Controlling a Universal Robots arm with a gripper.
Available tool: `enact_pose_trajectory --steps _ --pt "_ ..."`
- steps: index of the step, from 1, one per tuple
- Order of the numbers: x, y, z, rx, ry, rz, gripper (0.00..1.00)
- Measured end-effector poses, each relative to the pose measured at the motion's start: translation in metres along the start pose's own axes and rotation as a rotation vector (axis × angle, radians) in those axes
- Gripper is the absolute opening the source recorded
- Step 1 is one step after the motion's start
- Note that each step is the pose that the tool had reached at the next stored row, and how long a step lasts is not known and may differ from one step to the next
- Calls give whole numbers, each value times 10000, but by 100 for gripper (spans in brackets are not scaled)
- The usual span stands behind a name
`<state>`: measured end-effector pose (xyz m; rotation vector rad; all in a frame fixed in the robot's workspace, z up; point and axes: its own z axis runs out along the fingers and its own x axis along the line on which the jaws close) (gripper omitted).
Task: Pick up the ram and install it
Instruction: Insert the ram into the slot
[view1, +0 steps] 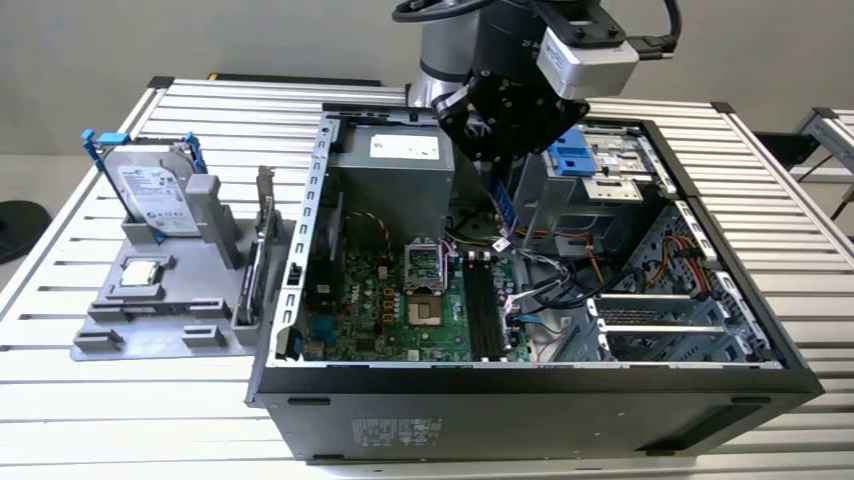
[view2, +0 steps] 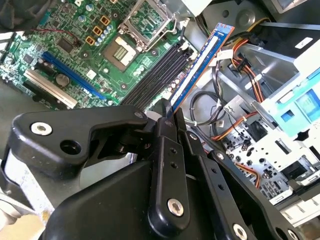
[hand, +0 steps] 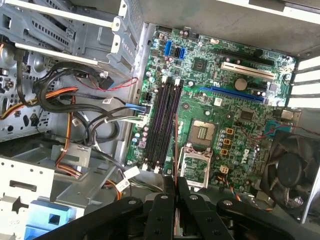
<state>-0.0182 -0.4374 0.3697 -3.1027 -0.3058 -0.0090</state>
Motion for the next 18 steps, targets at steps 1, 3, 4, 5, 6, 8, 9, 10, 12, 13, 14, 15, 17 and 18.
enact_pose_trajectory --steps 1,3,4,5,6,8,9,10,12,13,14,15,17,18 --pt "0 0 5 0 0 1 0" --pt "0 1 17 0 0 1 0" --pt "0 1 23 0 0 1 0" --pt "0 1 28 0 0 1 0" --pt "0 1 34 0 0 1 0" --pt "-1 2 43 -1 0 1 0" --pt "0 2 46 -1 0 1 0" --pt "0 2 50 0 0 1 0" --pt "-1 2 58 -1 0 1 0" --pt "-1 2 63 -1 0 1 0" --pt "-1 2 68 0 0 2 0" --pt "-1 3 74 0 0 5 0" --pt "-1 3 85 -1 0 12 0" --pt "-1 3 91 -1 0 15 0"
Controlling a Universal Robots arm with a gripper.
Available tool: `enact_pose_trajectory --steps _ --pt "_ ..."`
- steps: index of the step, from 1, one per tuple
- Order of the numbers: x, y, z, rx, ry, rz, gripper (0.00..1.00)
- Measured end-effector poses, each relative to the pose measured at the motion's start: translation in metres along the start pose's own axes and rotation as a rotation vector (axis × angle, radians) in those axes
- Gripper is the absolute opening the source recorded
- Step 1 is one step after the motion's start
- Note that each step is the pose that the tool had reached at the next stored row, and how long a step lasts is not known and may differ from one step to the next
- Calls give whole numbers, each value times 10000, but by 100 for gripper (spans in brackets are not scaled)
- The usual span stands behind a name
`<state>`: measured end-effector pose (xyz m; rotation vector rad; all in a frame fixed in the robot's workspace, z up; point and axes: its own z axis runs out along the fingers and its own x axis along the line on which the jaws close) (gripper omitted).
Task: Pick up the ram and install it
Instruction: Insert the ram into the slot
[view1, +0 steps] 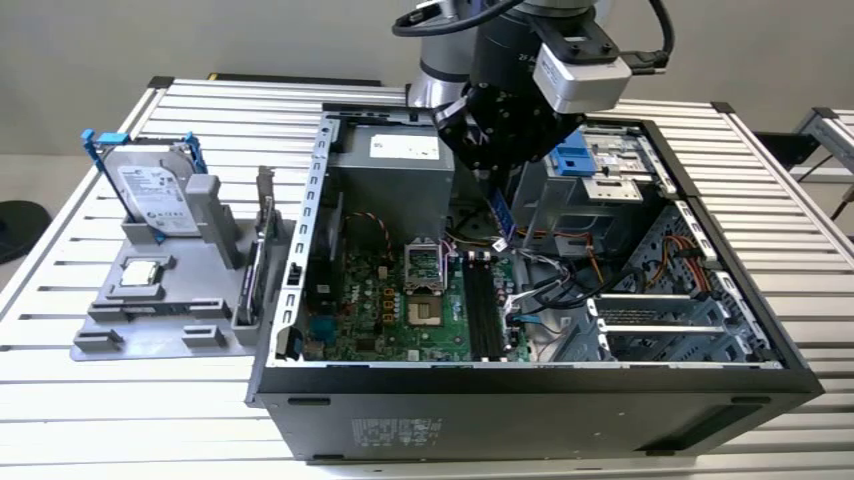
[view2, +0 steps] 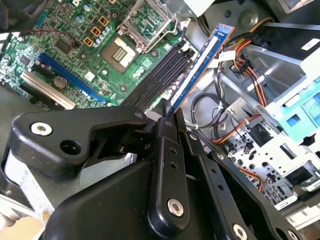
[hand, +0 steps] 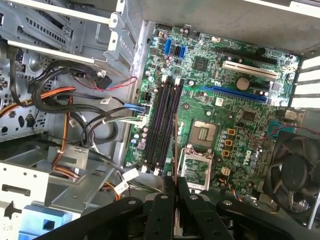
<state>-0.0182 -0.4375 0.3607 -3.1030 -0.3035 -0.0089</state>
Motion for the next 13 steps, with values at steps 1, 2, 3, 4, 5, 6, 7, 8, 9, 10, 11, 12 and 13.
enact_pose_trajectory --steps 1,2,3,4,5,6,7,8,9,10,11,12,13 --pt "0 0 7 1 1 5 0" --pt "0 1 13 2 1 14 0" --pt "0 1 18 0 1 30 0" --pt "0 1 23 -1 1 49 0" --pt "0 1 28 0 2 72 0" --pt "0 1 33 0 3 99 0" --pt "0 1 37 0 3 129 0" --pt "0 2 41 -1 4 153 0" --pt "0 2 45 -2 4 166 0" --pt "0 2 50 -1 4 168 0" --pt "-1 2 56 -1 5 169 0" --pt "-1 2 63 0 5 169 0" --pt "-1 2 69 0 5 169 0"
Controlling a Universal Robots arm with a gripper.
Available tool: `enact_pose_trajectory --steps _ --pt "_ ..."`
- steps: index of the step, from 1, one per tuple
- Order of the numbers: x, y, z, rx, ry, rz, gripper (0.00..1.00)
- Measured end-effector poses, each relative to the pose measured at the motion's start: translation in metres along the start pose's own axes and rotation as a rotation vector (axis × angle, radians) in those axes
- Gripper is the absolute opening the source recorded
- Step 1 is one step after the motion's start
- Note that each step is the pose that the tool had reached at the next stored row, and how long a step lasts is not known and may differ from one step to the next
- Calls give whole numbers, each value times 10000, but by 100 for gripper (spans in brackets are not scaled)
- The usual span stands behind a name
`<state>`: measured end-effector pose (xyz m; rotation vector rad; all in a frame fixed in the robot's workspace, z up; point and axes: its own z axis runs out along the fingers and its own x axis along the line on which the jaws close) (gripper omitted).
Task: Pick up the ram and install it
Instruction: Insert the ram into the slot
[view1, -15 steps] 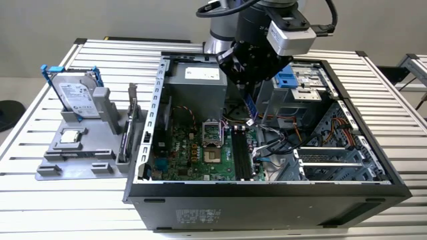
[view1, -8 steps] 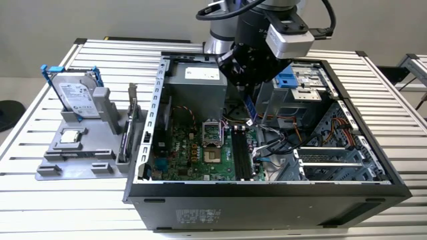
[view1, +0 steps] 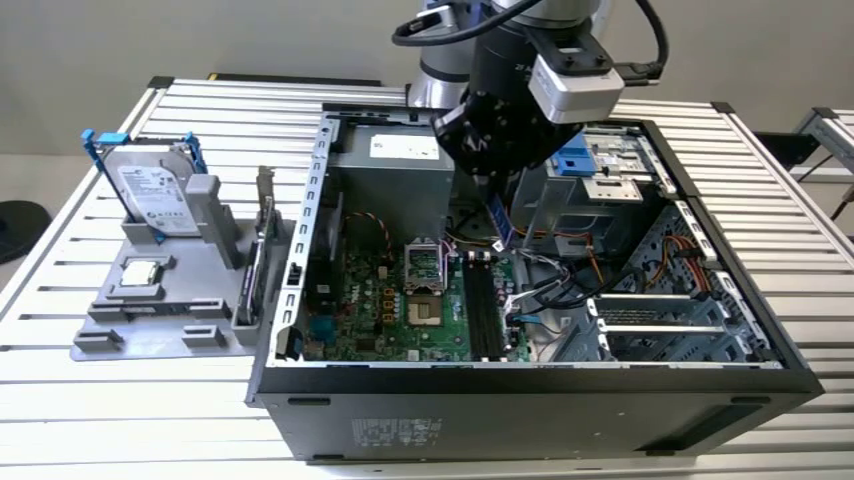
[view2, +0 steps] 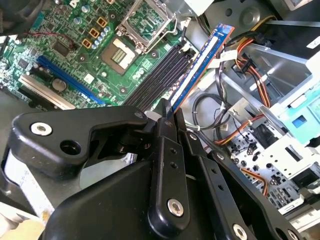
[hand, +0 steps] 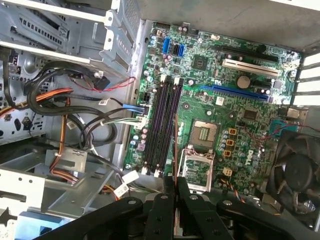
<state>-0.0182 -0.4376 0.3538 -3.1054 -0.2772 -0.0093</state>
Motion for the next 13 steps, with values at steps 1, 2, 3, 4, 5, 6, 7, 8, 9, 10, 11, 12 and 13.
enact_pose_trajectory --steps 1,2,3,4,5,6,7,8,9,10,11,12,13 --pt "0 0 6 -1 0 0 0" --pt "0 0 12 -1 0 0 0" --pt "0 0 17 -1 -1 0 0" --pt "0 1 24 -1 0 0 0" --pt "0 1 30 -1 0 0 0" --pt "0 1 36 -1 0 0 0" --pt "0 1 43 0 0 1 0" --pt "0 2 49 0 0 1 0" --pt "1 3 54 1 0 0 0" --pt "2 4 60 0 0 0 0" --pt "2 7 65 -1 -1 0 0" --pt "2 9 70 -2 -1 0 0" --pt "2 12 75 -1 -1 1 0"
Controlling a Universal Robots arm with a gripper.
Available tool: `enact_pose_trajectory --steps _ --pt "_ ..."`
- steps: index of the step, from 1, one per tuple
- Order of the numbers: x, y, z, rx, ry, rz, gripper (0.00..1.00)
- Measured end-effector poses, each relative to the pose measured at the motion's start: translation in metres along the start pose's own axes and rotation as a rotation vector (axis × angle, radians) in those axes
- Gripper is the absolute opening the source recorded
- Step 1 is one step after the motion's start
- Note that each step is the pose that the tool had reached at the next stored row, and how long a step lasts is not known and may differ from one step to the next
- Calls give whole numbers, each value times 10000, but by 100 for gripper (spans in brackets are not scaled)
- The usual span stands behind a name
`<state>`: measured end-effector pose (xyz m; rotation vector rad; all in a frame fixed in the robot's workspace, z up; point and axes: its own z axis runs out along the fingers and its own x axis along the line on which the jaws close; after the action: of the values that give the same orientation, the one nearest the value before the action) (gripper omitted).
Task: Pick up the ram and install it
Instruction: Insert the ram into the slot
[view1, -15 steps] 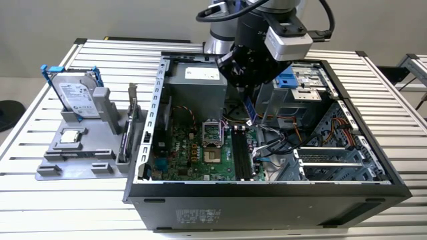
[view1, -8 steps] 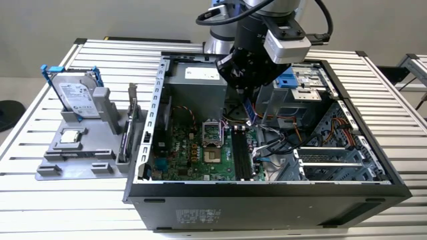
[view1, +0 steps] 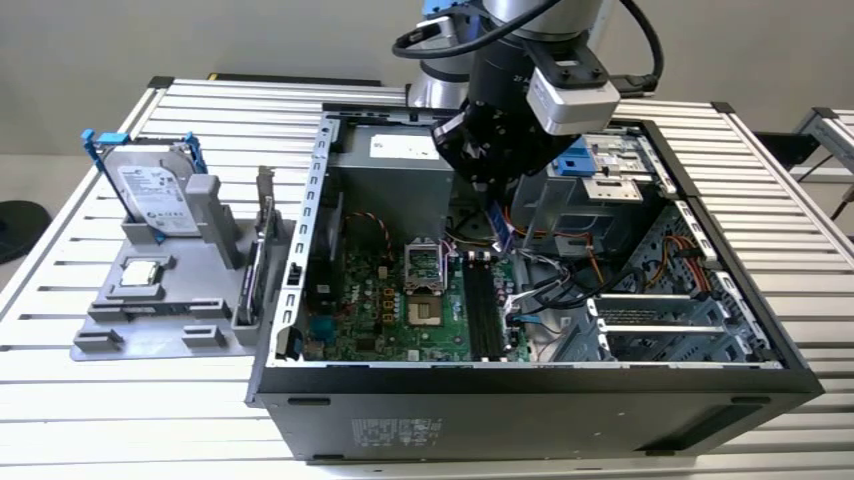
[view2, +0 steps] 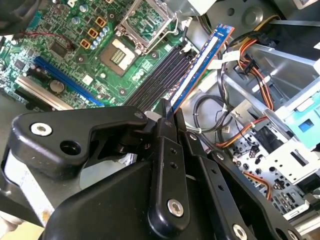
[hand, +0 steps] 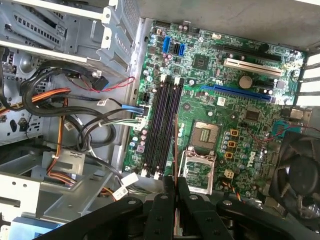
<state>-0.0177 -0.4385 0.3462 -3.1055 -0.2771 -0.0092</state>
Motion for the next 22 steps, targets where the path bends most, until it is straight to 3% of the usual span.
enact_pose_trajectory --steps 22 --pt "1 6 78 1 1 -1 0"
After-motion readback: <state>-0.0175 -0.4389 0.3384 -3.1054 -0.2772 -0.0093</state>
